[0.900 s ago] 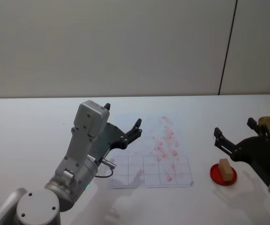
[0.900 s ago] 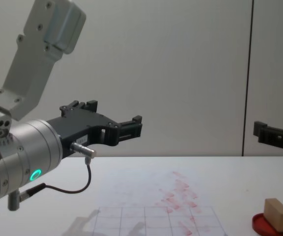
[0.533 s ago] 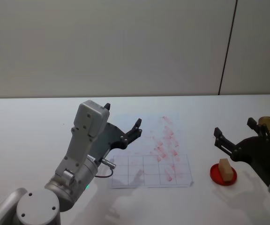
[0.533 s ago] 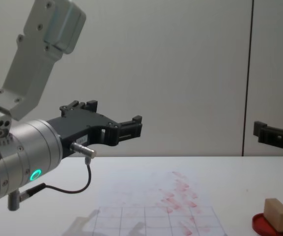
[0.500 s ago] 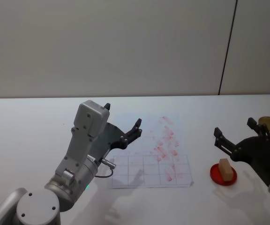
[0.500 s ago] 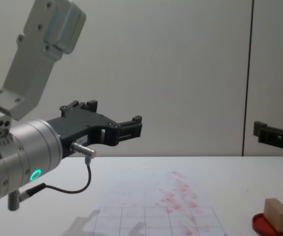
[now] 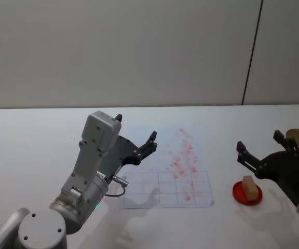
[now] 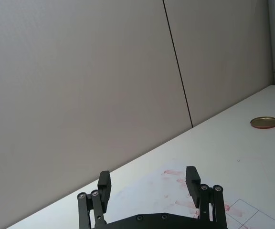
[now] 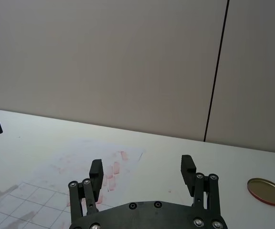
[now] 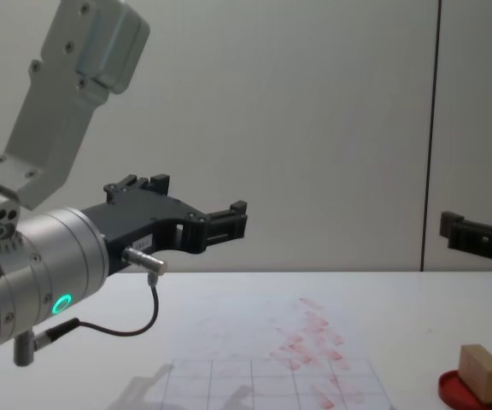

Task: Use the one hand to pick up the stamp and affix it onto the A4 paper.

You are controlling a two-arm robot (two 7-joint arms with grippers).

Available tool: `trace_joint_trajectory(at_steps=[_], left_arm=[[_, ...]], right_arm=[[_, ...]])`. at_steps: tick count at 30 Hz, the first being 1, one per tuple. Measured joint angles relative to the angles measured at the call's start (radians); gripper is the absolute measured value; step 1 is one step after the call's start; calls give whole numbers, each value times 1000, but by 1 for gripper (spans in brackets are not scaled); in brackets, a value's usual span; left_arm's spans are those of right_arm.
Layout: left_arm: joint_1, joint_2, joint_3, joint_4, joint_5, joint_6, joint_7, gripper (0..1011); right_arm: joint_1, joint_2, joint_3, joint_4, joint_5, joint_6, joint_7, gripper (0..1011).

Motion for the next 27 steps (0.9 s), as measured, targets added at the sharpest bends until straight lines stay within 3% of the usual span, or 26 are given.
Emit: trace_joint_trajectory(at_steps=[7, 27], left_arm=[[0, 0, 0, 0, 0, 0, 0, 993], [0, 0, 0, 0, 0, 0, 0, 993]], right_arm=[[-5, -17, -12, -13, -14, 42, -35, 1001], [-34, -118, -56, -39, -21, 284, -256, 1001]])
